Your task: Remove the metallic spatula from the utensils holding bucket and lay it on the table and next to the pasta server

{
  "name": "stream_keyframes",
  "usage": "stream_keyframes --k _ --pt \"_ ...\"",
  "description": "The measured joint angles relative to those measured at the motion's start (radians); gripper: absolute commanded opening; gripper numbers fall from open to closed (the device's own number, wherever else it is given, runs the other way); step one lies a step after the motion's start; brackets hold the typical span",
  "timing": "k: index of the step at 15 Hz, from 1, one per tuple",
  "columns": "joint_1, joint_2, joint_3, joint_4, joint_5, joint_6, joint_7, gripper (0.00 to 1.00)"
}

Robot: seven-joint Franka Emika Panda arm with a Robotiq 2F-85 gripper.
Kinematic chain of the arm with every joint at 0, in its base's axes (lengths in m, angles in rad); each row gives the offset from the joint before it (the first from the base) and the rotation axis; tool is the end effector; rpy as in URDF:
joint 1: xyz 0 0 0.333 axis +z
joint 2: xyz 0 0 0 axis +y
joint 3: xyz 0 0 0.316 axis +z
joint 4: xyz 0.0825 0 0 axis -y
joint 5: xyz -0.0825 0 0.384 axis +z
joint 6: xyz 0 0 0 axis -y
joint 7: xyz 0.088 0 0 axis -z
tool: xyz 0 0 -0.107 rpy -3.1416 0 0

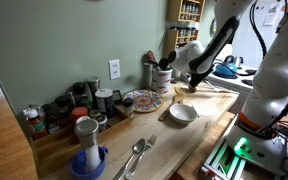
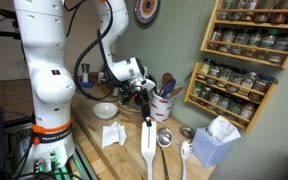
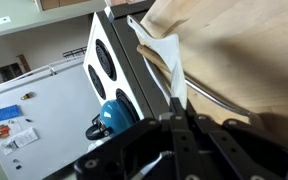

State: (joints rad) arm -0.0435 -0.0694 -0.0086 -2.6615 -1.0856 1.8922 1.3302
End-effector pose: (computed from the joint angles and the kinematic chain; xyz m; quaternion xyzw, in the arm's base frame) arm 0.3593 -0.0840 0.2516 0.8247 -0.2652 0.0055 0.4995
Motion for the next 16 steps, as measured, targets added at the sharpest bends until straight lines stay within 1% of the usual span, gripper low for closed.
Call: stream_keyframes --k 6,11,16 --pt "0.028 -0.002 0.024 0.006 0.0 -0.034 0.019 0.01" --pt "0.028 0.029 0.023 0.038 -0.035 -0.034 0.019 0.01" --pt "0.028 0.072 0.02 0.068 -0.039 -0.025 0.001 0.01"
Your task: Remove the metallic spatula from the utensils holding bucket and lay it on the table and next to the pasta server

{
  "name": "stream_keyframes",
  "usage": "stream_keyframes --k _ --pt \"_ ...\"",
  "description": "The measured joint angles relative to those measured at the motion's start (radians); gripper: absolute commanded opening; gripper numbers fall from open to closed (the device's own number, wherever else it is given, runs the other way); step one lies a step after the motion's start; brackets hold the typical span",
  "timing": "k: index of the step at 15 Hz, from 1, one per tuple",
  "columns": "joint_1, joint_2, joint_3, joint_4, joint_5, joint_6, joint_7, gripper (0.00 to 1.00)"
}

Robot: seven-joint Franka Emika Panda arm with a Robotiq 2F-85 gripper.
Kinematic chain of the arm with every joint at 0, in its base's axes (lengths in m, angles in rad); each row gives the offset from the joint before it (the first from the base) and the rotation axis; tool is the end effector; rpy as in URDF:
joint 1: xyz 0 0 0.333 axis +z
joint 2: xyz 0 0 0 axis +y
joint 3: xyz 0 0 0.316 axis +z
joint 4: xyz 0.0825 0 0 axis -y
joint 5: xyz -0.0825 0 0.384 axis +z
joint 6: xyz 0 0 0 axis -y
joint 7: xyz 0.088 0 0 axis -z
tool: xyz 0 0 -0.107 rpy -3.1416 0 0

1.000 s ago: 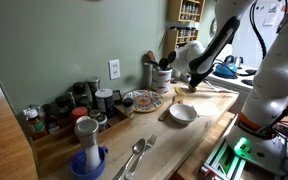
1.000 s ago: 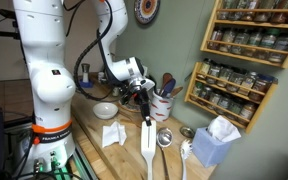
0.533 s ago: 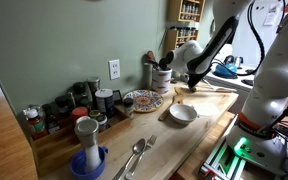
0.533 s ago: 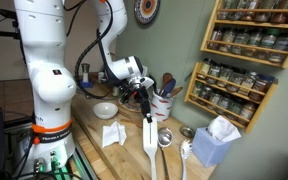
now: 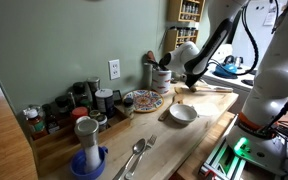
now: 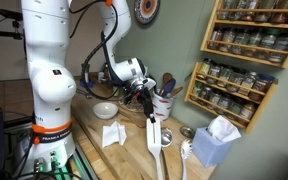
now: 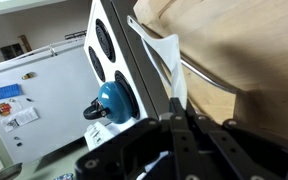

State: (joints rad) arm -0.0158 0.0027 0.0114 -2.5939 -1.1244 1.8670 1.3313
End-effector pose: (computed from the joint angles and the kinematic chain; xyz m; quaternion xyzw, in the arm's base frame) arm 0.3842 -0.0708 0.2473 0.8233 -0.2326 0.0213 0.5174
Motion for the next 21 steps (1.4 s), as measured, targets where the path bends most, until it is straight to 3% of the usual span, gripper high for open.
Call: stream_keyframes --k 15,16,17,21 --pt "-0.007 0.053 -0.025 0.017 0.006 0.082 -0.099 0.01" --pt "-0.008 0.054 -0.026 0.017 0.006 0.084 -0.104 0.08" --pt "-0.009 0.055 -0.026 0.017 0.007 0.087 -0.109 0.29" --pt "-0.01 0.058 -0.028 0.022 0.017 0.093 -0.128 0.58"
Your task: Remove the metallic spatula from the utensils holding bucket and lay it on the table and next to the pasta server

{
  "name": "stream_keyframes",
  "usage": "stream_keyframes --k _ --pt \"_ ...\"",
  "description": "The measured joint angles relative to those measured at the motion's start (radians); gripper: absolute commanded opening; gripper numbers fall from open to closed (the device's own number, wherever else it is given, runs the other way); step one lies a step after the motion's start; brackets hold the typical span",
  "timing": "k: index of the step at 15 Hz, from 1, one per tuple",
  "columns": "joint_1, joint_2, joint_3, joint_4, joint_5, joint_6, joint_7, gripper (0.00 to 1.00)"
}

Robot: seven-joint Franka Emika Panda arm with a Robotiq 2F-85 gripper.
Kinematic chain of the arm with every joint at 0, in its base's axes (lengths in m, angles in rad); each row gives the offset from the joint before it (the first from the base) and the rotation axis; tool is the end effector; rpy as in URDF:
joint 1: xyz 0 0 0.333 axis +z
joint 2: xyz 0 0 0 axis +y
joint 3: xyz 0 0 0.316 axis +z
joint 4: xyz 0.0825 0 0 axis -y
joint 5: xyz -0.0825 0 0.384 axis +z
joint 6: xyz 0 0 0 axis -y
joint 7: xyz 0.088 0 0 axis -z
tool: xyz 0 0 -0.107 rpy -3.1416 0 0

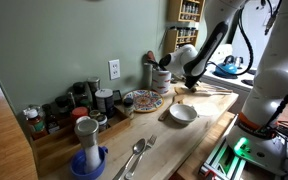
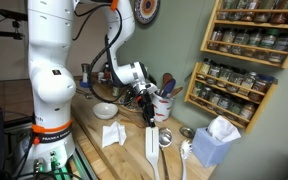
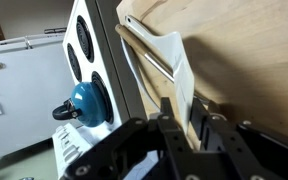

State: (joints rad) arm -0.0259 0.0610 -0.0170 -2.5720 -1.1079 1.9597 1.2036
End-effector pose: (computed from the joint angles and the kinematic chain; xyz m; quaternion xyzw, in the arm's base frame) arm 0.3916 -0.0757 0.2274 0.8553 -0.1851 -0.0191 0.4836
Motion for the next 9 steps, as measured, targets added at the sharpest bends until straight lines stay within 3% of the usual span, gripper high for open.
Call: stream_keyframes --k 6,9 --pt "0.0 0.003 0.0 0.011 0.015 0.001 -0.02 1.0" --pt "0.0 0.005 0.0 0.014 0.028 0.01 -0.031 1.0"
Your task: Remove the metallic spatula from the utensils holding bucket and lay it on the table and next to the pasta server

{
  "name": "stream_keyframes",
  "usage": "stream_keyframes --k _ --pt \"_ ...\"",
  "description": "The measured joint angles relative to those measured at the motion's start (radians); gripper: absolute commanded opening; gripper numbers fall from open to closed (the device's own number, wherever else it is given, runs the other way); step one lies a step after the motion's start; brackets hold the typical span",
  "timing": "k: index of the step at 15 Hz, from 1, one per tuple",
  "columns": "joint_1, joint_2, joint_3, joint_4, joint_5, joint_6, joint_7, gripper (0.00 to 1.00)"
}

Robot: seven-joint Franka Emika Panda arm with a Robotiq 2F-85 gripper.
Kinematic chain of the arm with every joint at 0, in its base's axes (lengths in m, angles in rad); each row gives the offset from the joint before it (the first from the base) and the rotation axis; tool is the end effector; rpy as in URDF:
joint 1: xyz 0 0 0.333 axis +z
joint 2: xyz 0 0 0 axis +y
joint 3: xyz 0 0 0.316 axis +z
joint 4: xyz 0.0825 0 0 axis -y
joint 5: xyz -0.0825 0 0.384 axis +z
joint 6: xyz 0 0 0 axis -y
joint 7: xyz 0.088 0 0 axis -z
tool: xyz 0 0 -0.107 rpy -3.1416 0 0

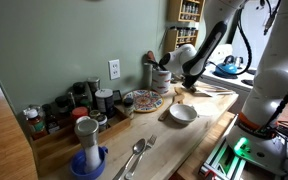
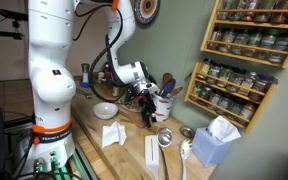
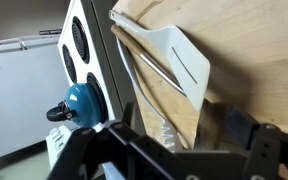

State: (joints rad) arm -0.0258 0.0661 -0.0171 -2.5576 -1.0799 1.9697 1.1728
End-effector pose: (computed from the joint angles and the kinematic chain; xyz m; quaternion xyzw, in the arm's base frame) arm 0.3965 -0.0740 0.2285 0.8614 -0.1838 -0.0268 0.4727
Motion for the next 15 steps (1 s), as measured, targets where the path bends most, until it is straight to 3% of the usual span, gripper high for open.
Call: stream_keyframes --k 5,11,15 --pt "0.0 -0.038 -0.001 0.003 0.116 0.035 -0.105 1.0" --pt "-0.015 -0.213 -0.026 -0.069 0.263 0.198 -0.338 1.0" --pt "-0.016 -0.344 -0.038 -0.128 0.417 0.236 -0.562 1.0"
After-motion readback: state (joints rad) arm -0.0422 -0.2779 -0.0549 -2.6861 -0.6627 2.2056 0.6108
